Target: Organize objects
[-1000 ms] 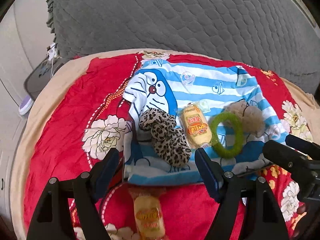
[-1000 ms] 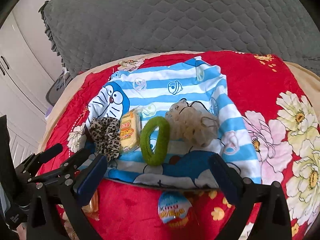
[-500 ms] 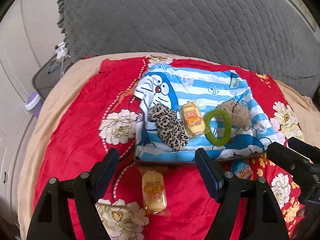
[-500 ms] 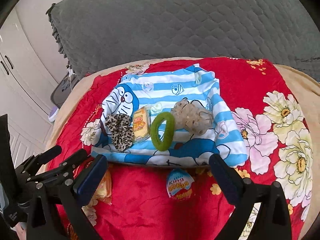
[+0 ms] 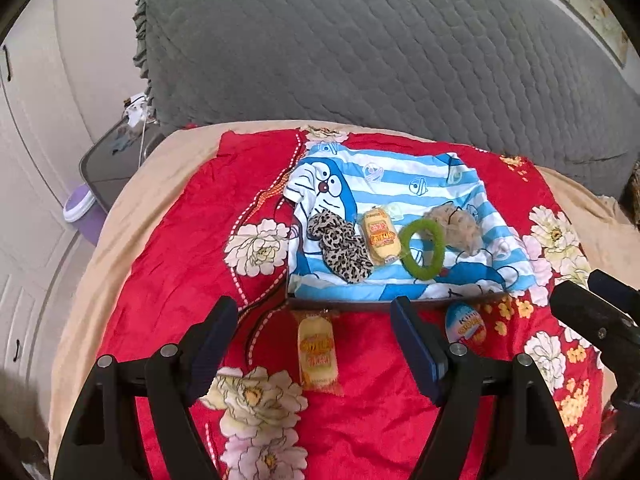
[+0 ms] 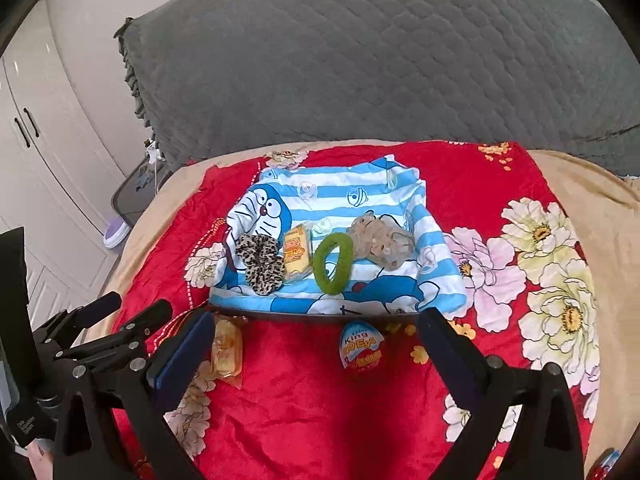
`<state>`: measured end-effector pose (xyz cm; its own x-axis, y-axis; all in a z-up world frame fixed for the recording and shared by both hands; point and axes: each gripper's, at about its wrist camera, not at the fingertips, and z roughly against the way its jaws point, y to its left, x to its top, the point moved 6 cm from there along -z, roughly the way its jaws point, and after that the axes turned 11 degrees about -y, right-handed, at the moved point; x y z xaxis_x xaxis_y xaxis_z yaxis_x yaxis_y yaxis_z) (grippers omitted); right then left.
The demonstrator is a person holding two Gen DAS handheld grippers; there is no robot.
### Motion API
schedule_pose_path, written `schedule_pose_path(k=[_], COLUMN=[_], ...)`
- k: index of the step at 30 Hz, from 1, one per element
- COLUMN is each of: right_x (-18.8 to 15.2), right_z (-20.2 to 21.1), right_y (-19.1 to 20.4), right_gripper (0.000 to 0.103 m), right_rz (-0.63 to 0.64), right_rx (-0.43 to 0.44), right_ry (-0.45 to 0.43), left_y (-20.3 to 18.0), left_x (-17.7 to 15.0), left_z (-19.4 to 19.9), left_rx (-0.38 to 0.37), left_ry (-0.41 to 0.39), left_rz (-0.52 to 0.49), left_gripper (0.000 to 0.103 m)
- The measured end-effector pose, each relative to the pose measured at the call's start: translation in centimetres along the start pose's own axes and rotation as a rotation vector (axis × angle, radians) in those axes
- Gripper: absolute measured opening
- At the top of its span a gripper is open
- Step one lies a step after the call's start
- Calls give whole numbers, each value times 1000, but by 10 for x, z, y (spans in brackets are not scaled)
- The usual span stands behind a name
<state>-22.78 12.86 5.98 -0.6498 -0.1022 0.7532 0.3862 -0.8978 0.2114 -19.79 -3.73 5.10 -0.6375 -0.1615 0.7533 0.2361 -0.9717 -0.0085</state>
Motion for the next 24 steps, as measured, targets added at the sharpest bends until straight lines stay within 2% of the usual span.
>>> schedule_pose_path(k=[8,16,24], right_x=[-4,-3,-4], right_z=[40,72,104], right_y=[11,18,23], right_gripper=[102,102,102], right_rz=[27,1,10], right_rx=[8,32,29], right_ry=[-48,-68,-103], left_y=[1,2,-2], left_x=[-7,-8,-11], left_z=[44,86,122], left_rx=[-19,-41,-43], left_ry=[-40,-83,-123], left_rz=[9,9,-18], left_gripper=[79,79,79])
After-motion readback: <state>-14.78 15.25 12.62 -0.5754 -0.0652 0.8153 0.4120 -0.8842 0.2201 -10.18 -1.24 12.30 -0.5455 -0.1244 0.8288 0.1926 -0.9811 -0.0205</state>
